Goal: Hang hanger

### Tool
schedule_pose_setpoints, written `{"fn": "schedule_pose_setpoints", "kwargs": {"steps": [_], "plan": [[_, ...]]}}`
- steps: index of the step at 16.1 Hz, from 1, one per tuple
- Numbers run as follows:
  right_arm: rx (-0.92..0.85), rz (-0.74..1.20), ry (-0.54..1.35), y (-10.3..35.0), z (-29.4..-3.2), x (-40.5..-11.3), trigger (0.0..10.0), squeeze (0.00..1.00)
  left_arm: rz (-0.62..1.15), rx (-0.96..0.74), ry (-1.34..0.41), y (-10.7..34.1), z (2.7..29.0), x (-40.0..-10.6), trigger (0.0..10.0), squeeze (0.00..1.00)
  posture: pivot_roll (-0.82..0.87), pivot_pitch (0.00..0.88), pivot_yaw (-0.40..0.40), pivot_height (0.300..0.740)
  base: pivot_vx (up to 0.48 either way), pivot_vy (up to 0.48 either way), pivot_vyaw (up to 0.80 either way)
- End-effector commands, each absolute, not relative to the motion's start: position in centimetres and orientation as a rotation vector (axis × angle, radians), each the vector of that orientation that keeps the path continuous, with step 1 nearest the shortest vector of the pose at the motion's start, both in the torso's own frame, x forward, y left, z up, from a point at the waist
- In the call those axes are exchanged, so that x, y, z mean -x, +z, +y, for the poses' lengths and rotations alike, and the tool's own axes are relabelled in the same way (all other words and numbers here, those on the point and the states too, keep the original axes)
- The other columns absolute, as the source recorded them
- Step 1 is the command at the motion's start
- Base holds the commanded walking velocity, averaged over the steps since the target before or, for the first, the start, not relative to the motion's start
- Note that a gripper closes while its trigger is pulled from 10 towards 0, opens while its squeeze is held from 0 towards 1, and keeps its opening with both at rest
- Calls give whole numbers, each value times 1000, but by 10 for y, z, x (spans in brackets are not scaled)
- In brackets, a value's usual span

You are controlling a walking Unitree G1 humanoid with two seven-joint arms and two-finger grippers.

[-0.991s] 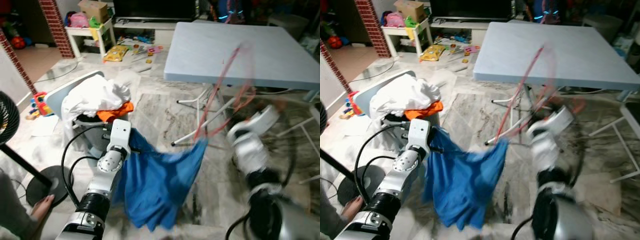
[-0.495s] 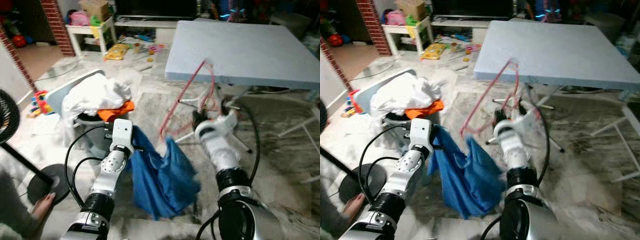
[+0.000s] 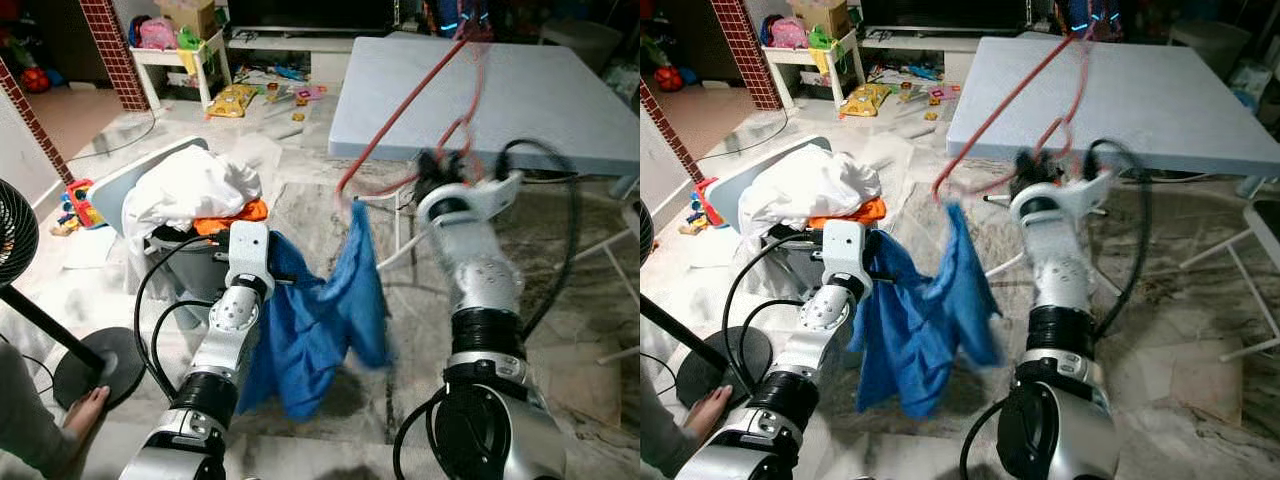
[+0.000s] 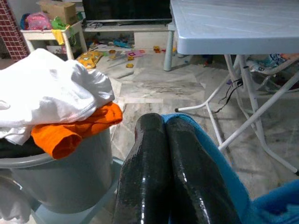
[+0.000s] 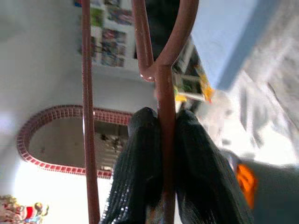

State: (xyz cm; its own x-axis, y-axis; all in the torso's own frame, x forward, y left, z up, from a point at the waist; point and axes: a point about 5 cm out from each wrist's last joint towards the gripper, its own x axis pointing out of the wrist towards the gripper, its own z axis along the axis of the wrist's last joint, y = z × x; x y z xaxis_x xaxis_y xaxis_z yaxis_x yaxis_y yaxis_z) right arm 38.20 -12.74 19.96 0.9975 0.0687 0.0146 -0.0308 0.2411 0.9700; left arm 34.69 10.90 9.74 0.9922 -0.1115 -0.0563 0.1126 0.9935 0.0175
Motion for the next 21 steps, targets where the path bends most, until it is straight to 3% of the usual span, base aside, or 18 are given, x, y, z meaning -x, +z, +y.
{"fn": "schedule_pose_setpoints", "kwargs": {"steps": [1, 3, 4, 5, 6, 8, 10, 11, 12, 13, 14, 15, 16, 17, 21], "plan": [[-1273, 282, 4, 157, -94, -371, 0, 0, 41, -9, -113, 101, 109, -349, 10000, 0, -132, 0, 9, 740, 0, 0, 0], [-1348, 156, 47, 177, -98, -370, 0, 0, 35, -17, -118, 103, 112, -349, 10000, 0, -120, 0, 10, 740, 0, 0, 0], [-1246, 278, -31, 156, -93, -366, 0, 0, 34, -17, -116, 103, 112, -349, 10000, 0, -120, 0, 10, 740, 0, 0, 0], [-1262, 361, -94, 142, -89, -358, 0, 0, 36, -21, -115, 102, 114, -349, 10000, 0, -109, 0, 8, 740, 0, 0, 0], [-1341, 200, 27, 173, -92, -364, 0, 0, 38, -24, -114, 102, 115, -349, 10000, 0, -112, 0, 12, 740, 0, 0, 0], [-1310, 149, 60, 184, -100, -370, 0, 0, 37, -23, -113, 102, 115, -349, 10000, 0, -120, 0, 16, 740, 0, 0, 0], [-1020, 144, 31, 164, -126, -368, 0, 0, 33, -35, -129, 102, 114, -346, 10000, 0, -109, 0, 11, 740, 0, 0, 0], [-841, 133, -19, 151, -152, -365, 0, 0, 32, -46, -129, 101, 120, -343, 10000, 0, -107, 0, 10, 740, 0, 0, 0], [-633, 124, -55, 140, -172, -362, 941, 0, 42, -51, -120, 97, 127, -339, 10000, 0, -108, 0, 12, 740, 0, 0, 0], [-430, 126, -88, 131, -190, -358, 10000, 0, 51, -60, -120, 94, 133, -334, 10000, 0, -108, 0, 11, 740, 0, 0, 0], [-334, 139, -110, 125, -201, -355, 10000, 0, 58, -60, -120, 92, 137, -330, 10000, 0, -106, 0, 11, 740, 0, 0, 0], [-42, 146, -166, 120, -222, -351, 10000, 0, 69, -63, -110, 88, 146, -324, 10000, 0, -107, 0, 11, 740, 0, 0, 0], [137, 162, -238, 115, -243, -346, 10000, 0, 84, -60, -99, 84, 155, -319, 10000, 0, -106, 0, 11, 740, 0, 0, 0], [229, 184, -263, 112, -253, -344, 10000, 0, 92, -64, -86, 83, 161, -316, 10000, 0, -106, 0, 10, 740, 0, 0, 0], [652, 244, -205, 94, -266, -334, 10000, 0, 139, -109, -40, 75, 184, -302, 10000, 0, -102, 0, 4, 740, 0, 0, 0]]}}
